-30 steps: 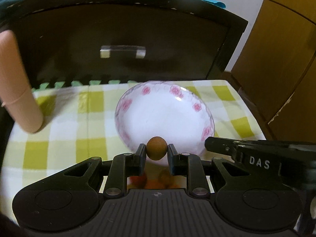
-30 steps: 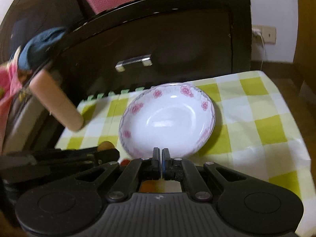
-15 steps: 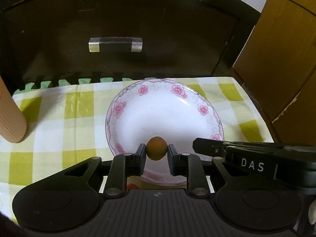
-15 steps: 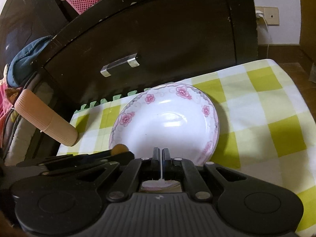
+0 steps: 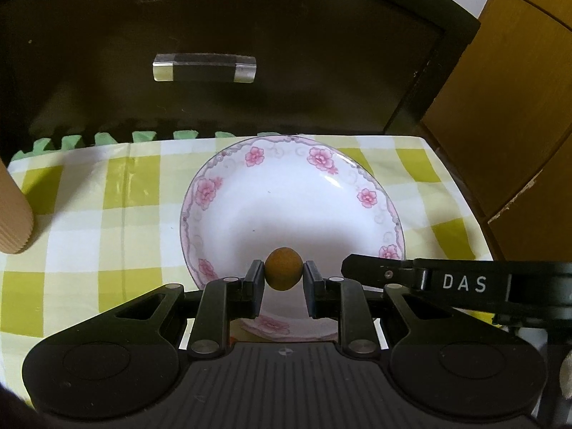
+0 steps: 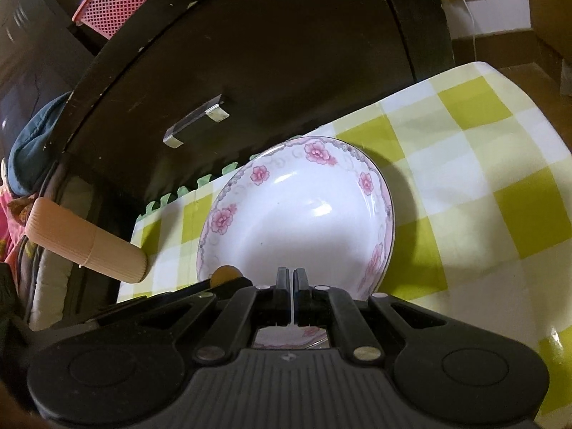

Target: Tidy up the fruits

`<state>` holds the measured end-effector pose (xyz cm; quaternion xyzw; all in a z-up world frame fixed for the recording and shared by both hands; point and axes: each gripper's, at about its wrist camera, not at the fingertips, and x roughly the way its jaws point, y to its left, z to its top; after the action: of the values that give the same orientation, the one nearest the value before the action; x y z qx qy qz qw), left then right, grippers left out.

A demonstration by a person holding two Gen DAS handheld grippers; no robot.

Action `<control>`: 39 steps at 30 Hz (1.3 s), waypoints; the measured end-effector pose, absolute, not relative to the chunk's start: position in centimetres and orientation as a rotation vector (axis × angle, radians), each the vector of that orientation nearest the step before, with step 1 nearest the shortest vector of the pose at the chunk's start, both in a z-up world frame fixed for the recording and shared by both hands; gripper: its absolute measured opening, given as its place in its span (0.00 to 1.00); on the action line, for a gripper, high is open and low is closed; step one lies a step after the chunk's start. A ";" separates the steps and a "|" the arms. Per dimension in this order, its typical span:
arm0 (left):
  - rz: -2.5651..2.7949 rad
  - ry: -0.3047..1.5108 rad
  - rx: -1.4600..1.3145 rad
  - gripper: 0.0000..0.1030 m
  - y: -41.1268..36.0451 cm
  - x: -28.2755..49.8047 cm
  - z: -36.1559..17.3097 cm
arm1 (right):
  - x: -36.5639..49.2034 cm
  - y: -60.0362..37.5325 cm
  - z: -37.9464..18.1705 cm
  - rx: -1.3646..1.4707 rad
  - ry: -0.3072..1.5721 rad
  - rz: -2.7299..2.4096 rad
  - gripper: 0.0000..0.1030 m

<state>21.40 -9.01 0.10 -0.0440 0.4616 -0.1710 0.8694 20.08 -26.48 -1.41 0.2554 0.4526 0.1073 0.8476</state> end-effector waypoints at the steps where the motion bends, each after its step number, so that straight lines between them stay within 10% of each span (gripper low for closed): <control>1: -0.358 0.968 -0.096 0.29 -8.9 21.4 0.1 | 20.1 -26.5 -1.5 0.548 0.961 0.225 0.04; 39: -0.352 0.991 -0.154 0.30 -5.0 16.4 2.1 | 11.7 -21.7 -0.6 0.322 1.084 0.353 0.24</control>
<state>16.37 -5.05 2.12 -0.0732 0.4724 -0.1677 0.8622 11.68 -21.70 -0.62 0.1516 0.5107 0.1664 0.8298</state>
